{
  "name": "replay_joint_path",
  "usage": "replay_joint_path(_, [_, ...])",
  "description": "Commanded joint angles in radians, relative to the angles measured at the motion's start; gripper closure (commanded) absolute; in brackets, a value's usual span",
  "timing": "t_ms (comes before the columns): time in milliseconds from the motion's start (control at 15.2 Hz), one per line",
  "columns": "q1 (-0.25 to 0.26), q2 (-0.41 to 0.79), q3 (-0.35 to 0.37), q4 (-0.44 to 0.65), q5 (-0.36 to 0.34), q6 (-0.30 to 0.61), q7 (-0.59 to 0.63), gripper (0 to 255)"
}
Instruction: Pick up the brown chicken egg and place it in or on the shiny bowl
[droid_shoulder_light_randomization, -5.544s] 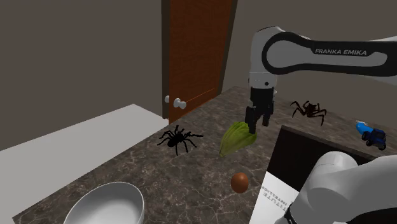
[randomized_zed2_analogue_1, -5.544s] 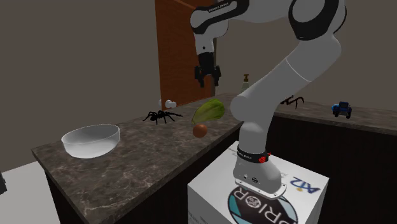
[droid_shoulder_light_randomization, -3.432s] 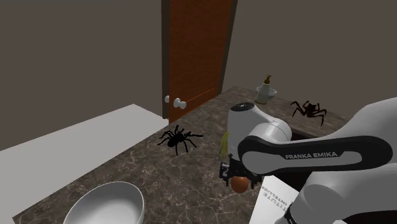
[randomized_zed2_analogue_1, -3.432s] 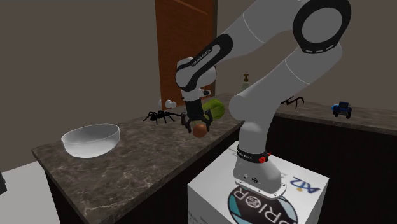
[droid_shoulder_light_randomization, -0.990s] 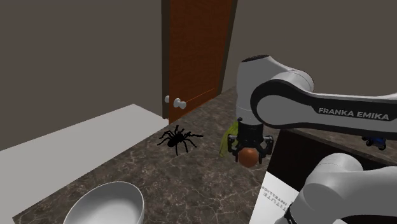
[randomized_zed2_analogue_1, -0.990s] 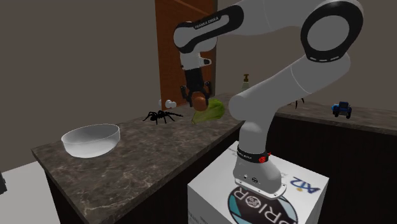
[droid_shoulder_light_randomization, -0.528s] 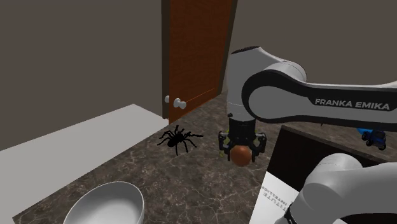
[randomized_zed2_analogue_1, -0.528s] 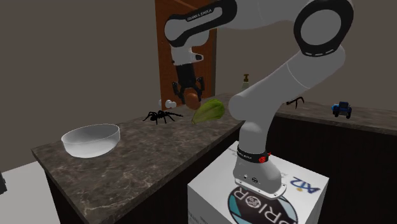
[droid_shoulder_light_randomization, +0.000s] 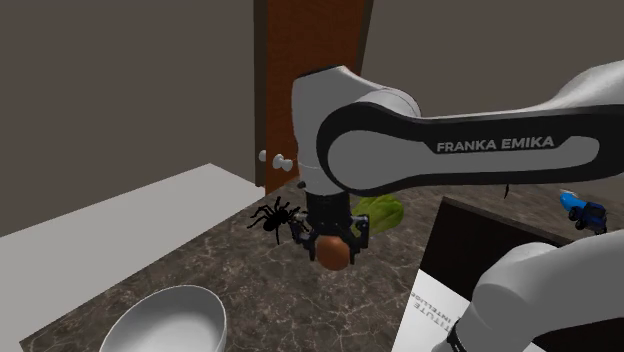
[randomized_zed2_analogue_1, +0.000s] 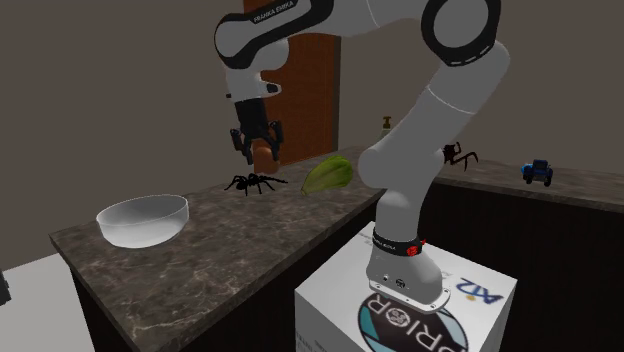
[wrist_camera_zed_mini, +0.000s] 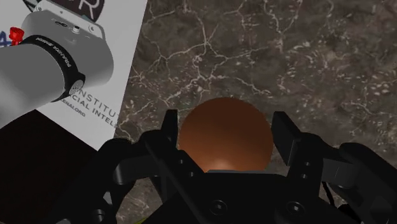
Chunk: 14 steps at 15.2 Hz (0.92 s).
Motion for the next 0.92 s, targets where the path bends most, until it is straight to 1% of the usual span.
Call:
replay_joint_path(0, [-0.018,0.062,0.058,0.056,-0.002,0.014,0.055,255])
replay_joint_path(198, [-0.064,0.181,0.157,0.16,-0.035,0.035,0.144,255])
replay_joint_path(330, [-0.1,0.273,0.235,0.234,-0.077,0.047,0.215,255])
replay_joint_path(462, [-0.138,0.386,0.323,0.313,-0.144,0.057,0.302,255])
replay_joint_path(528, [-0.155,0.455,0.372,0.354,-0.193,0.061,0.356,255])
replay_joint_path(594, [-0.164,0.537,0.421,0.397,-0.256,0.061,0.419,255])
replay_joint_path(660, [-0.157,0.633,0.46,0.442,-0.334,0.057,0.493,255])
replay_joint_path(726, [-0.124,0.732,0.477,0.491,-0.417,0.045,0.566,255])
replay_joint_path(792, [-0.071,0.819,0.472,0.543,-0.488,0.027,0.627,255])
replay_joint_path(858, [-0.002,0.885,0.442,0.597,-0.54,0.006,0.67,255])
